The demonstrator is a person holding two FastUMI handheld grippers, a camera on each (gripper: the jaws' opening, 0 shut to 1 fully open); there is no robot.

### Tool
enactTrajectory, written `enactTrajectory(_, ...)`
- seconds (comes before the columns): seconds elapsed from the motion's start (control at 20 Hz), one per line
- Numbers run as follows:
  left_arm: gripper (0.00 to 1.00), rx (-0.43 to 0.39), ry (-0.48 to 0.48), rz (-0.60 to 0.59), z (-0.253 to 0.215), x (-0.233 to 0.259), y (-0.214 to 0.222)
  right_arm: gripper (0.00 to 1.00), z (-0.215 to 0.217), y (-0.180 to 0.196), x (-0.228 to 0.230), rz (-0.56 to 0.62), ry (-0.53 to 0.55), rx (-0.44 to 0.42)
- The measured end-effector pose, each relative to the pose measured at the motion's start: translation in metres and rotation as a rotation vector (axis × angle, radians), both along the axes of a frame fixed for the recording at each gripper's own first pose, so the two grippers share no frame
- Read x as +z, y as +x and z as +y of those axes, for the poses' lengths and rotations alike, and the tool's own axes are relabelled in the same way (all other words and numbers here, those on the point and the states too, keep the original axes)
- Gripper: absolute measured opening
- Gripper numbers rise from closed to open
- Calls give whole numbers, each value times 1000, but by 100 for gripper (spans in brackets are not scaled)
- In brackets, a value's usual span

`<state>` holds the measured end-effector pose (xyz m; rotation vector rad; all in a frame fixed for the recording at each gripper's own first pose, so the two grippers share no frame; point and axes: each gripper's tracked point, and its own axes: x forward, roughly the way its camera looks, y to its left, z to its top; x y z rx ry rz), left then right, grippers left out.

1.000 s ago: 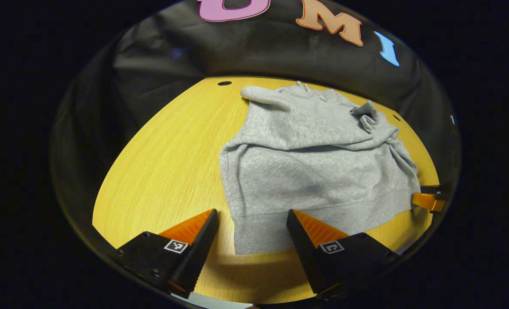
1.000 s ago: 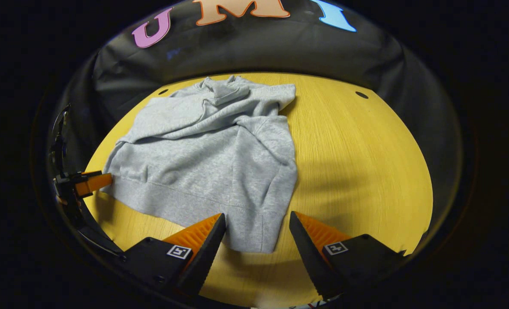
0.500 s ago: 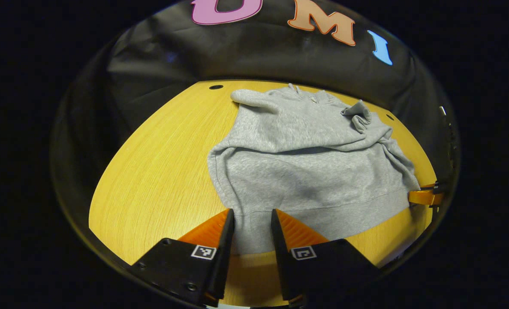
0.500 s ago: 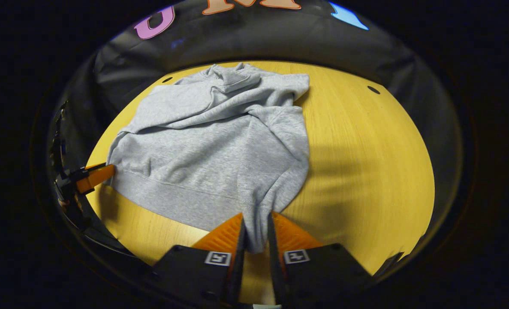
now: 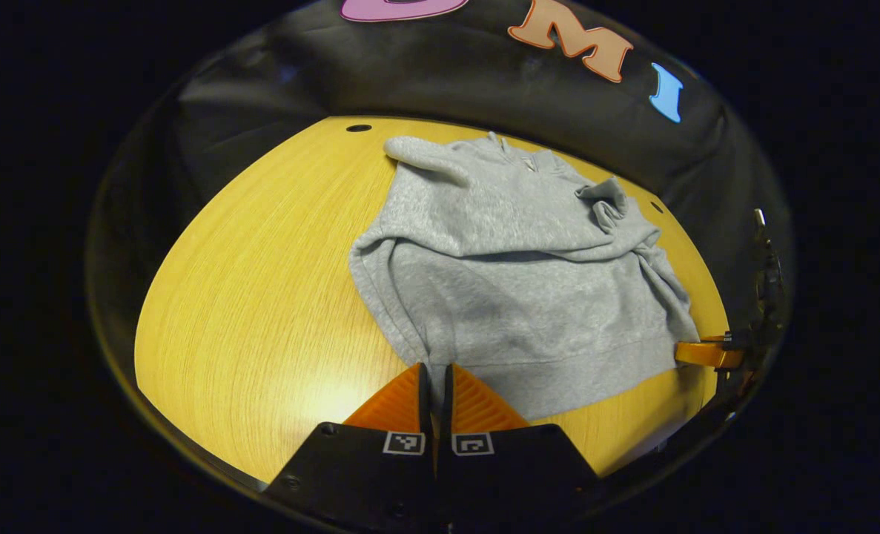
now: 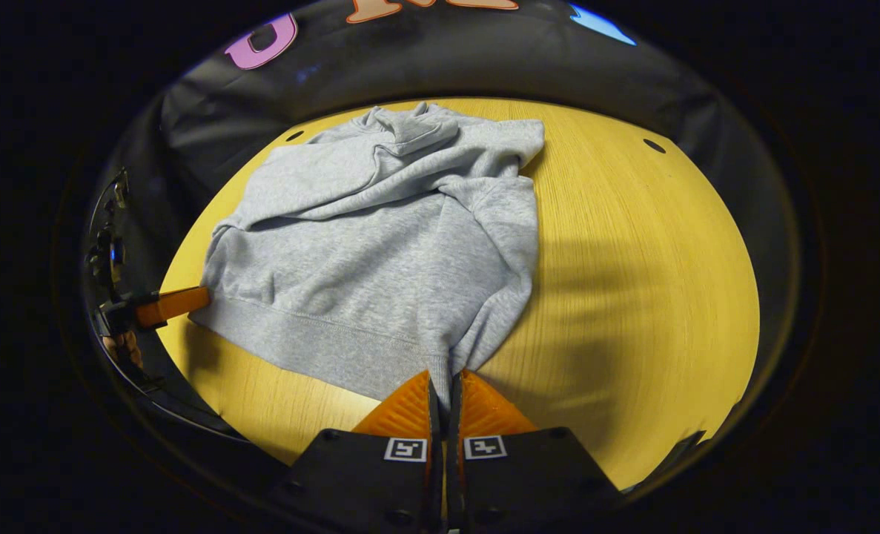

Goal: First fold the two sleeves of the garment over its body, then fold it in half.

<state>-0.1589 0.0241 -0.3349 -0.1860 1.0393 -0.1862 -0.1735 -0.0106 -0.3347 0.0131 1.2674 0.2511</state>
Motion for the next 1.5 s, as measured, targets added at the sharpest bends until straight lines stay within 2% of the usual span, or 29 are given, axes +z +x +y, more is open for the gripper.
enactTrajectory(0.05, 0, -8, 2, 5, 1, 1, -2, 0, 0, -2, 0, 10, 6, -4)
enactTrajectory(0.1, 0, -8, 5, 14, 1, 1, 0, 4, 0, -4, 1, 22, 14, -4)
enactTrajectory(0.45, 0, -5, -9, 65, 4, 0, 3, 4, 0, -6, 3, 89, 35, 21)
enactTrajectory(0.75, 0, 21, 8, 58, 0, 10, 10, 4, 4, 1, 17, 80, 89, -16)
enactTrajectory(0.9, 0, 33, -8, 30, -4, 24, 26, 4, 13, 25, 46, 43, 191, -102)
enactTrajectory(0.95, 0, 35, -12, 19, -4, 29, 31, 0, 15, 35, 56, 22, 221, -125)
enactTrajectory(1.0, 0, 43, -15, 6, -3, 35, 38, 4, 13, 55, 59, 0, 240, -143)
enactTrajectory(1.25, 0, 105, -54, -68, 4, 68, 78, 4, 16, 99, 93, -72, 309, -190)
enactTrajectory(1.3, 0, 109, -56, -79, 5, 73, 85, 0, 16, 107, 97, -79, 319, -199)
enactTrajectory(1.35, 0, 111, -55, -84, 6, 77, 90, 4, 20, 105, 107, -79, 334, -211)
enactTrajectory(1.5, 0, 127, -53, -98, 8, 82, 107, 4, 25, 125, 116, -77, 396, -266)
